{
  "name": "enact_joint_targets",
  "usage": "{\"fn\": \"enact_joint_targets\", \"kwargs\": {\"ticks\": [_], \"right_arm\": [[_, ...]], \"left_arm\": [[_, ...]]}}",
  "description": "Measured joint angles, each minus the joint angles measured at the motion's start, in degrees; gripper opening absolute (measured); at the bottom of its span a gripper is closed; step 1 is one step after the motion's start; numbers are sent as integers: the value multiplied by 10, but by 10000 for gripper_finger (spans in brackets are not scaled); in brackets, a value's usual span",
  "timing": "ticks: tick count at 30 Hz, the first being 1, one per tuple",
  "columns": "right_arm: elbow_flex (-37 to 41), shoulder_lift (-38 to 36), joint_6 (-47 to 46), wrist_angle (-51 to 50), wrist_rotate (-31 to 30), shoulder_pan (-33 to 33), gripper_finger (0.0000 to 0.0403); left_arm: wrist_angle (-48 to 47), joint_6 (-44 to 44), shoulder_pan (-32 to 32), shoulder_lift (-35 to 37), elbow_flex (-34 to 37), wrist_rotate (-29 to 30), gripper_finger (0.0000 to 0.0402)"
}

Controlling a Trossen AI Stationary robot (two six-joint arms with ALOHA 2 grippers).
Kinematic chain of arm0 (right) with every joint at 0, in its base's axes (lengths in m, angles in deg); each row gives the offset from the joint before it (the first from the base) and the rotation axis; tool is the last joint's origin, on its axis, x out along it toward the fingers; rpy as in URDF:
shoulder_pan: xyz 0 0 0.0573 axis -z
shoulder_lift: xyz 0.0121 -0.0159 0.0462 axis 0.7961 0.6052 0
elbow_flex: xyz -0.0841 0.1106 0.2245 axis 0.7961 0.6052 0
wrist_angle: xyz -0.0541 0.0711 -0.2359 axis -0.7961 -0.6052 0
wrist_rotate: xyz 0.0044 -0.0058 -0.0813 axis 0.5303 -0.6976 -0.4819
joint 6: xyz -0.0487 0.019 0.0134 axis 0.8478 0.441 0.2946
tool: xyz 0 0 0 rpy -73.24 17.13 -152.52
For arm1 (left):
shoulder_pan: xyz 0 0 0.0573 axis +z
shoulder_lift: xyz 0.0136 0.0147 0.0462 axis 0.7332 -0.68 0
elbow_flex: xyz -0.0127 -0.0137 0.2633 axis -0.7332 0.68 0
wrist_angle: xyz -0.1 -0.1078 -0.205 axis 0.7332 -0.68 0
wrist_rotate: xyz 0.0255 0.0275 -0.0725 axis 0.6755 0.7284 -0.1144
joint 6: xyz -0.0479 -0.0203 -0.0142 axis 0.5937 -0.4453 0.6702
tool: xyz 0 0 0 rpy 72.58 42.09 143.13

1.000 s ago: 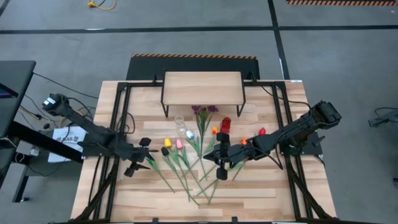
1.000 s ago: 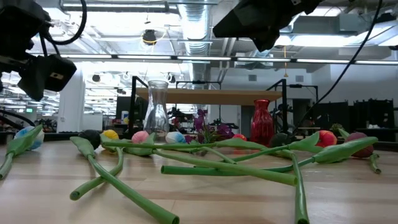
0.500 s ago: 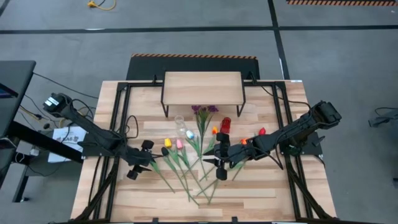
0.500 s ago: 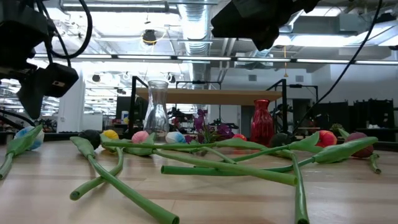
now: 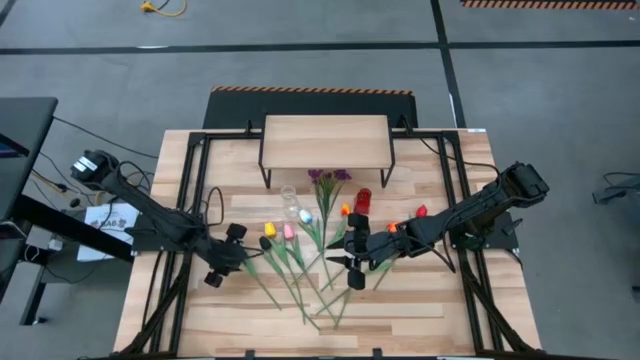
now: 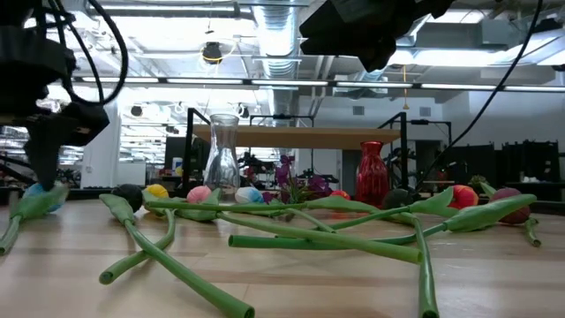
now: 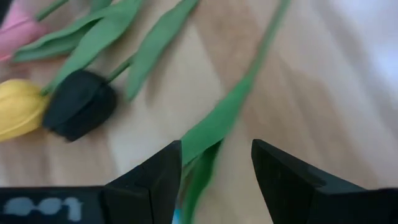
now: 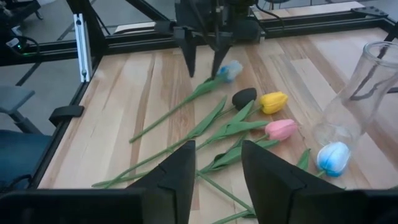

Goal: Pick and place flowers into a vace then onto a shelf
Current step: Put the left white blue flower into the red flower vase

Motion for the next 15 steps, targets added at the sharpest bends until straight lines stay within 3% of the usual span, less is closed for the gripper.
{"fn": "enact_joint_targets", "kwargs": {"ticks": [15], "right_arm": [[0,0,0,0,0,0,123]], "left_arm": [[11,-2,0,-76,-2,40,185]]}}
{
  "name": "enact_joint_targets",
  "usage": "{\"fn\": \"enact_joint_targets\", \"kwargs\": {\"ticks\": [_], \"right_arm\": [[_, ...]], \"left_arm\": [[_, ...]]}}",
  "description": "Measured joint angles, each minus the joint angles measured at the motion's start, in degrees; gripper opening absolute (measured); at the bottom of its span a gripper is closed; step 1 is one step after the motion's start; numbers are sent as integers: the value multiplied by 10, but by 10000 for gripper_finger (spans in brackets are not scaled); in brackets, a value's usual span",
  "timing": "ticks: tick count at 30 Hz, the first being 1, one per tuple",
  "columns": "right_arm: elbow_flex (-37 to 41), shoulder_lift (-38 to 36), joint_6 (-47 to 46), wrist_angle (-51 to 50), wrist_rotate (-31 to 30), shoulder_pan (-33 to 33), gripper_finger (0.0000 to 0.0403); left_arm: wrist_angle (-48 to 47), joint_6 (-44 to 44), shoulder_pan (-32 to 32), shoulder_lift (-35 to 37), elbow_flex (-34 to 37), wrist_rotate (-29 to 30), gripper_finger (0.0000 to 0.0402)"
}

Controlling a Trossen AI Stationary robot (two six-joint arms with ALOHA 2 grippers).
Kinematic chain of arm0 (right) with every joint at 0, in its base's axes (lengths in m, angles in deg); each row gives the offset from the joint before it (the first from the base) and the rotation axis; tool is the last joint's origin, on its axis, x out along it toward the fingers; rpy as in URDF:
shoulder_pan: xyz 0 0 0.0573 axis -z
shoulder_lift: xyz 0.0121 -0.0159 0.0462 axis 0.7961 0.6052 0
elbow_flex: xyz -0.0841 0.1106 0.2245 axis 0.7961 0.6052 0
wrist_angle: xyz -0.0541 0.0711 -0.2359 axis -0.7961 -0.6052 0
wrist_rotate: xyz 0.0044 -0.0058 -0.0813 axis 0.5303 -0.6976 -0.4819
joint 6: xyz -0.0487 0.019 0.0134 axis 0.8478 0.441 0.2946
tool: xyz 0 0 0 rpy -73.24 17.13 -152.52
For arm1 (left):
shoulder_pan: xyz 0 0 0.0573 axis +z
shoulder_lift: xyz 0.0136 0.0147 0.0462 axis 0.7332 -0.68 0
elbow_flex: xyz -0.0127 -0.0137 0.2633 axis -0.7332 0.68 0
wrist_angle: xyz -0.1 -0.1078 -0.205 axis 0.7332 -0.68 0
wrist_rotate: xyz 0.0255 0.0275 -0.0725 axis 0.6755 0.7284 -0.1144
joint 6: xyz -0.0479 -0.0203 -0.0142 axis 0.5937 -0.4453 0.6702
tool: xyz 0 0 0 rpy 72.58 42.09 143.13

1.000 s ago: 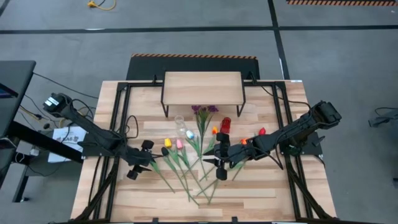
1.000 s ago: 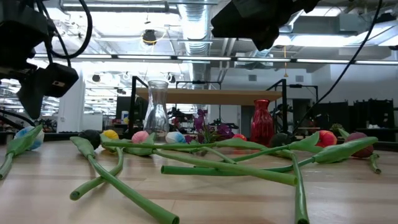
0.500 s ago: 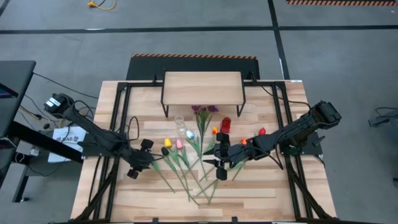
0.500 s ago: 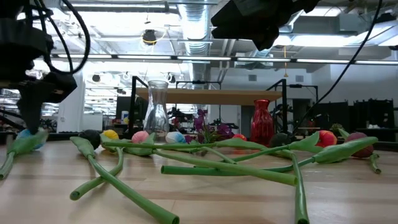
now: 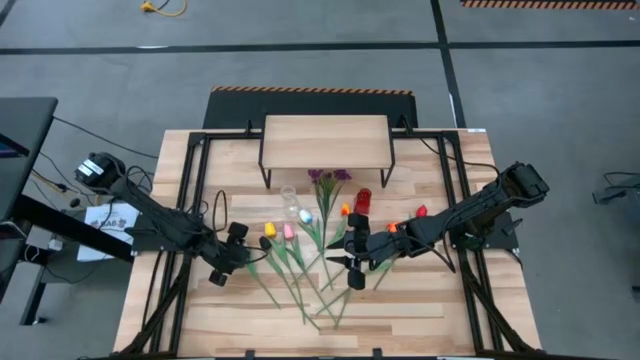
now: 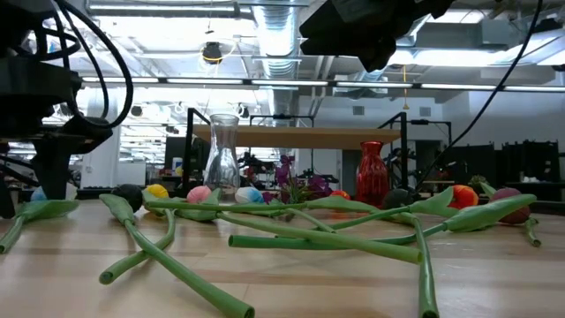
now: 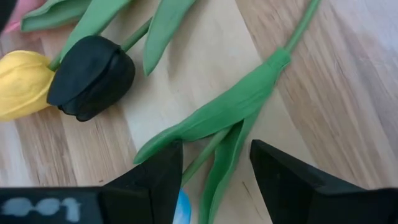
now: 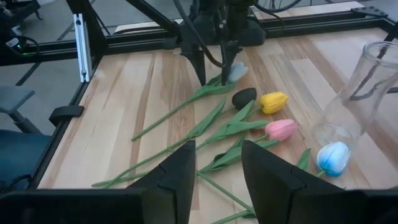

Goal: Pick and place flowers into a vace then onto a shelf
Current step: Put the left white blue flower into the red flower vase

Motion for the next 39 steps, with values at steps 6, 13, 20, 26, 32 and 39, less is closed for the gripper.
{"fn": "enact_joint_targets", "kwargs": {"ticks": [6,13,20,26,32,39], "right_arm": [[0,0,0,0,0,0,121],[0,0,0,0,0,0,121],[0,0,0,0,0,0,121],[0,0,0,0,0,0,120],[0,0,0,0,0,0,120],[0,0,0,12,0,1,120]], "left_arm": [[0,0,0,2,0,3,181],[1,1,0,2,1,3,104],[-5,0,0,1,1,11,8],[-36,0,0,1,-33,17,10],[-124,1,0,1,-101,17,3],[-231,0,-8,1,-194,15,6]]}}
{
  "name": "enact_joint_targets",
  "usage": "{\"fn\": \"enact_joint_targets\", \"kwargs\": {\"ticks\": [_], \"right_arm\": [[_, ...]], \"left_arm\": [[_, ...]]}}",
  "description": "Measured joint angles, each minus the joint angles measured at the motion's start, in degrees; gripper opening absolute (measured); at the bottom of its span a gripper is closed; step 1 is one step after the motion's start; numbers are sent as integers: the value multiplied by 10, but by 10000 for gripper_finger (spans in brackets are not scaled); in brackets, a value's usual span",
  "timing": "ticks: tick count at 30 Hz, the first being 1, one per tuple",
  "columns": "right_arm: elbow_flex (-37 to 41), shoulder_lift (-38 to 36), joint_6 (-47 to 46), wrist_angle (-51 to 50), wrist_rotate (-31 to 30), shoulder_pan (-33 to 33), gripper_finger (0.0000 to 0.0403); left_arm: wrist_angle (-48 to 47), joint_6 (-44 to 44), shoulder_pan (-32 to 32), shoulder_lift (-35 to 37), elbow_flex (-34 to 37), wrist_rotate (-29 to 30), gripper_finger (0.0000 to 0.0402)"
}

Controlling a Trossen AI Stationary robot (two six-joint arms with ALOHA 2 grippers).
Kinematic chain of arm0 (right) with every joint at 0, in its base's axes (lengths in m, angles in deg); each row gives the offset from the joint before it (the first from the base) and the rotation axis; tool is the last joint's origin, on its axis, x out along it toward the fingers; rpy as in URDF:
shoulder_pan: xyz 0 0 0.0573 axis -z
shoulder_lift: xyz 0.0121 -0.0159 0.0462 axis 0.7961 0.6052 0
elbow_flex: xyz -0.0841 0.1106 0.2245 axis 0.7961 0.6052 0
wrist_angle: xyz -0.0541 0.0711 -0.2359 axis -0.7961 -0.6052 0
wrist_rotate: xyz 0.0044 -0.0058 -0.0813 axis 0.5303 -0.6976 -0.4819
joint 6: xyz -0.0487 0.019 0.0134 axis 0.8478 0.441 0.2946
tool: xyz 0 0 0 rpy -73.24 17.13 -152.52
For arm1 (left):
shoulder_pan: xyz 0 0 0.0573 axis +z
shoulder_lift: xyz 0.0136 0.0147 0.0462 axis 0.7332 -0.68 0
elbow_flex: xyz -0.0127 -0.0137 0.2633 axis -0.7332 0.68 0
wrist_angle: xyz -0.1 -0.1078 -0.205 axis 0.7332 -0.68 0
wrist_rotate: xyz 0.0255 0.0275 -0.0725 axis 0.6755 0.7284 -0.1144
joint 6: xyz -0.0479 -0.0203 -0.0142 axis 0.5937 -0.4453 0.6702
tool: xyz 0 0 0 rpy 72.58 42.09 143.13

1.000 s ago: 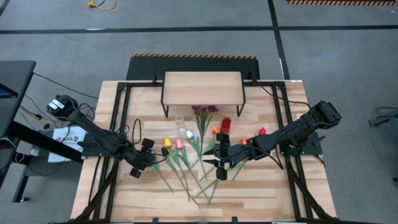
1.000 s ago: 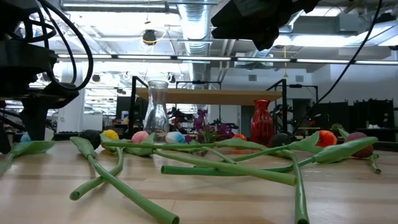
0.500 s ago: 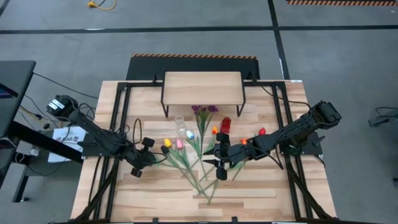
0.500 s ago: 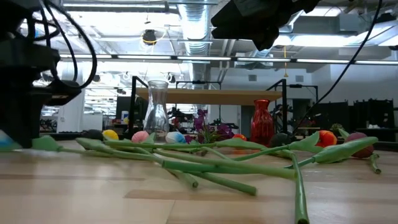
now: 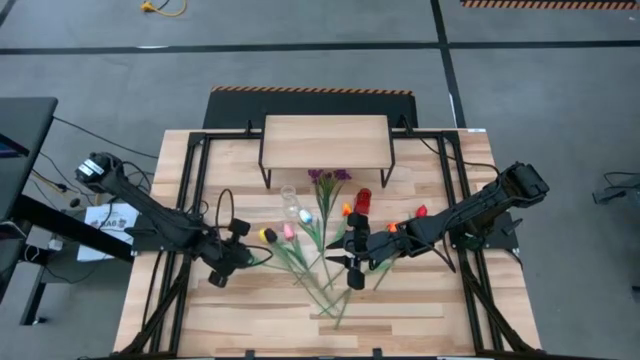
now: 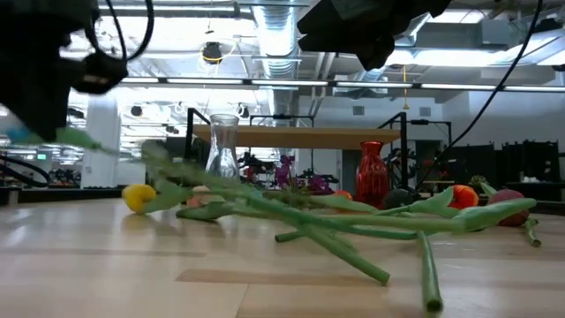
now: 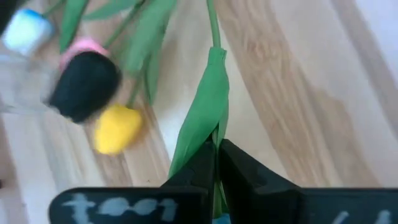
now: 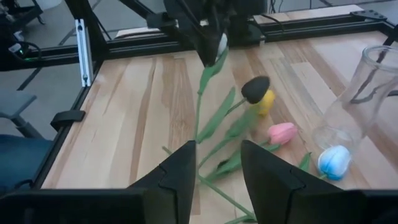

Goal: Pick and place flowers into a vace then onto a shelf
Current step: Put the left white blue flower into the red flower vase

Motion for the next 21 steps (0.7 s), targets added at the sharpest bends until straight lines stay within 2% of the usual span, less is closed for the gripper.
{"fn": "enact_joint_targets", "kwargs": {"ticks": [11,21], "right_arm": [[0,0,0,10,0,0,120],[0,0,0,10,0,0,120]], "left_arm": [[-167,22,-36,0,-123,0,7],[-290,72,-39,-1,-146,0,7]]}}
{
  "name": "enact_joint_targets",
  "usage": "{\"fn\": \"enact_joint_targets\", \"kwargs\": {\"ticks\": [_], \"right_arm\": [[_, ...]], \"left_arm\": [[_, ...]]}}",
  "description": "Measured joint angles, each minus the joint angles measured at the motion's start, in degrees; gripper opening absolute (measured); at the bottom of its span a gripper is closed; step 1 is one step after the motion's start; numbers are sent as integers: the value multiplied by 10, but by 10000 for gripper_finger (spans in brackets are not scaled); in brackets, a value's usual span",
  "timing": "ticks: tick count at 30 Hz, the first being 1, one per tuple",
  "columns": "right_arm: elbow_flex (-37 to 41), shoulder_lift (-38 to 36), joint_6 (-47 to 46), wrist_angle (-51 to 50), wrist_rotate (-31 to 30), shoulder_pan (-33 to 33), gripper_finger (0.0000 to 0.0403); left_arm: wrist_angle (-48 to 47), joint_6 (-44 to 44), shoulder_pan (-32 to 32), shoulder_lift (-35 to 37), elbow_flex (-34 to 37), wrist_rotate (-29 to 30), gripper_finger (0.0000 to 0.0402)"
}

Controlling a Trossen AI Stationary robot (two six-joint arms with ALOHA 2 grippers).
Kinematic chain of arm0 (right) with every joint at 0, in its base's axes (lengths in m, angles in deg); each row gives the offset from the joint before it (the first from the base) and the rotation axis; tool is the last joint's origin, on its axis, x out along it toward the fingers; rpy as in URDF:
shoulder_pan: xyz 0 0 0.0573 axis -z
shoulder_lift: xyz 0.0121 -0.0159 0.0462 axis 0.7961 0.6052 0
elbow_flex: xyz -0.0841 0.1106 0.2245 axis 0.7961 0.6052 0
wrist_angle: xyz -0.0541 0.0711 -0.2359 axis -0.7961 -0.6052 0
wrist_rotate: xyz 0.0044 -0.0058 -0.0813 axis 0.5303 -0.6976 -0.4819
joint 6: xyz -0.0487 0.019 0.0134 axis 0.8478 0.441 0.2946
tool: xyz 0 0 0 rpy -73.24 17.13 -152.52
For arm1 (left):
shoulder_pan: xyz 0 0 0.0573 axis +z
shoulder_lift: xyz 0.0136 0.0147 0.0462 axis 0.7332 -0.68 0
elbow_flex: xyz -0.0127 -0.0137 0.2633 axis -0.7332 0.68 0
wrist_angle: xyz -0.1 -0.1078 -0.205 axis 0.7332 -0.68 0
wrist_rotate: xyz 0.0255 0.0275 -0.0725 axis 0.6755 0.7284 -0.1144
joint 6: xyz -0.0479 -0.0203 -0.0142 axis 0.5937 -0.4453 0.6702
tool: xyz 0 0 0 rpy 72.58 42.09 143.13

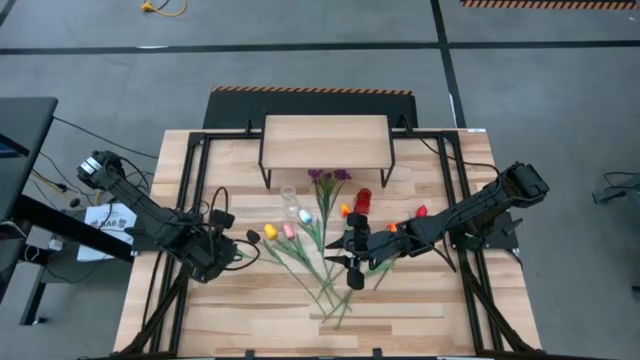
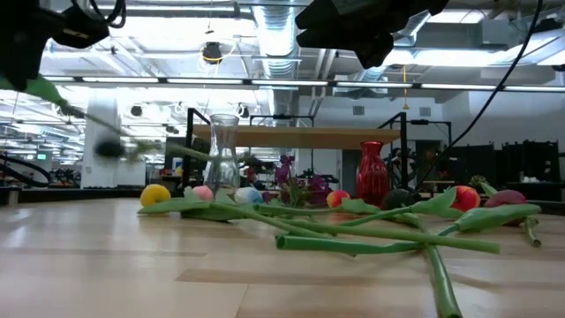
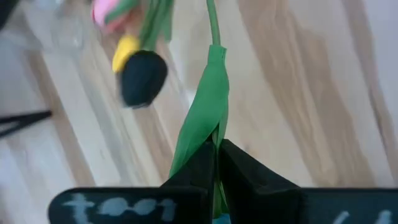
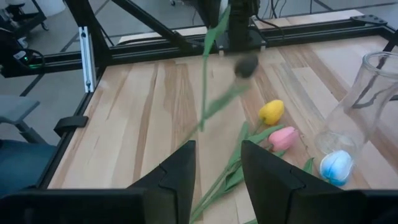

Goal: Pick and place flowers into a vace then onto a shelf
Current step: Put the left white blue flower into the red flower vase

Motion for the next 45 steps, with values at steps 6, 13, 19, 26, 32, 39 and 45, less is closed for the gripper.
{"fn": "enact_joint_targets", "kwargs": {"ticks": [6,13,19,26,32,39,45], "right_arm": [[0,0,0,0,0,0,120],[0,0,0,5,0,0,120],[0,0,0,34,0,4,120],[0,0,0,48,0,17,120],[0,0,0,48,0,25,120],[0,0,0,47,0,27,120],[0,0,0,50,0,27,120]], "left_arm": [[-29,10,0,-1,0,-2,7],[-23,-14,0,-1,0,-15,7],[1,-68,0,-1,0,13,7],[46,-185,0,-1,0,100,7],[65,-353,0,-1,0,208,7],[121,-631,0,-1,0,368,7],[241,-847,0,-1,0,411,7]]}}
